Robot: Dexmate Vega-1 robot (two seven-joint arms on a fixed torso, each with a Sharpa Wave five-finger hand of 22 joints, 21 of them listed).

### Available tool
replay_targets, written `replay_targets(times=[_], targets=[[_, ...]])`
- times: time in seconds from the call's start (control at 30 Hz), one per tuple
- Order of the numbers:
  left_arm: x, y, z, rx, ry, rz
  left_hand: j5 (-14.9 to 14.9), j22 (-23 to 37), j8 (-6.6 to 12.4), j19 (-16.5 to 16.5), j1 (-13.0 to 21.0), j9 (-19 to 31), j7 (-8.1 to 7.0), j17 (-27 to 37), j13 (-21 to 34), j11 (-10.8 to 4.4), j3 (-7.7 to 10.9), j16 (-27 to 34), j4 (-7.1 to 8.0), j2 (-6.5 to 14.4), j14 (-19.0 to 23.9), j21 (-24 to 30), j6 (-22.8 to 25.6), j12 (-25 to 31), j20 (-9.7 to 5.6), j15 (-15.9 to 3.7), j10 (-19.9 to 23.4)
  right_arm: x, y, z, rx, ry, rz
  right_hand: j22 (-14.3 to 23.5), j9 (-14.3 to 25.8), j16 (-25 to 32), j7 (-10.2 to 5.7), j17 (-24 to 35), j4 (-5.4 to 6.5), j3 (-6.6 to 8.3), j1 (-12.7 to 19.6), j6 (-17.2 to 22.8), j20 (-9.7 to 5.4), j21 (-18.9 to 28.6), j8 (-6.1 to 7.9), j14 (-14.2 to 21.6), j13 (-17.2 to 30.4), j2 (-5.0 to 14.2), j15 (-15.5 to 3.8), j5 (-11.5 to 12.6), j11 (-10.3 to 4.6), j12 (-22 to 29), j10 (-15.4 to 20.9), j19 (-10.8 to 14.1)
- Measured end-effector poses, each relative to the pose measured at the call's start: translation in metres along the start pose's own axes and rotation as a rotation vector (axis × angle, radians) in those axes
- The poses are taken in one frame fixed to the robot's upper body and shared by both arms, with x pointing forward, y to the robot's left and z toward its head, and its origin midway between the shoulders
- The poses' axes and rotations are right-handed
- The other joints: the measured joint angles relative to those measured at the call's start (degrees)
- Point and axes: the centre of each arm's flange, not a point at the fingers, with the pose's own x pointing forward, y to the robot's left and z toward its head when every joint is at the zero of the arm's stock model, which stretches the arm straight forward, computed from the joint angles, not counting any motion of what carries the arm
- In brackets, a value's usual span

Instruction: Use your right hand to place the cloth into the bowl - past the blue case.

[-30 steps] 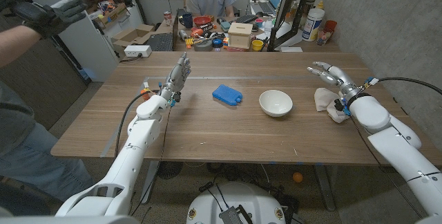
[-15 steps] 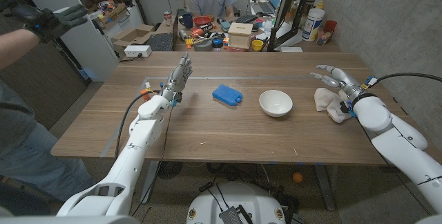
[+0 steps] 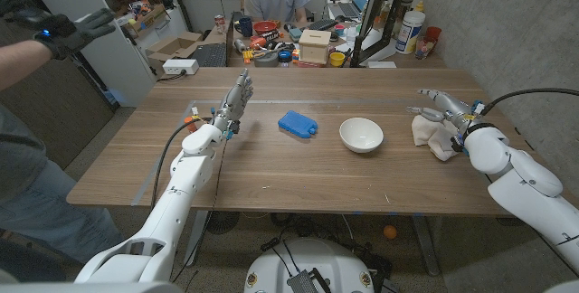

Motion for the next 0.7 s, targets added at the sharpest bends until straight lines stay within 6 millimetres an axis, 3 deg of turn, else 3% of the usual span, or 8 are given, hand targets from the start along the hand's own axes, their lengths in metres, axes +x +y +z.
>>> replay_targets(times=[0.37, 0.7], targets=[[-0.0002, -0.0008, -0.0007, 0.000, 0.001, -0.005, 0.0, 0.0, 0.04, -0.1, 0.0, 0.0, 0.00, 0.0, 0.0, 0.00, -0.15, 0.0, -0.15, 0.0, 0.3, 0.0, 0.0, 0.0, 0.87, 0.26, 0.0, -0.0019, 0.0004, -0.0024, -0.128, 0.043, 0.058, 0.1, 0.0, 0.0, 0.71, 0.0, -0.12, -0.36, 0.6, -1.5, 0.04, -0.4, 0.00, -0.4, 0.0, -1.71, 0.83, 1.3, 1.37, -0.3, -2.9, 3.2], [-0.0008, -0.0017, -0.0023, -0.005, 0.012, -0.009, 0.0, 0.0, 0.04, 0.0, 0.2, 0.0, -0.22, 0.0, 0.0, -0.01, -0.15, 0.0, -0.15, 0.2, 0.5, 0.0, 0.2, 0.0, 1.63, 0.45, 0.0, 0.0007, -0.0050, -0.0013, -0.231, 0.064, 0.124, 0.3, 0.0, 0.0, 0.68, 0.0, 0.72, -1.51, 0.8, -4.9, -0.09, 0.9, 0.01, -0.4, 0.0, -3.53, 0.82, 3.4, 2.05, -0.3, -5.9, 11.4]])
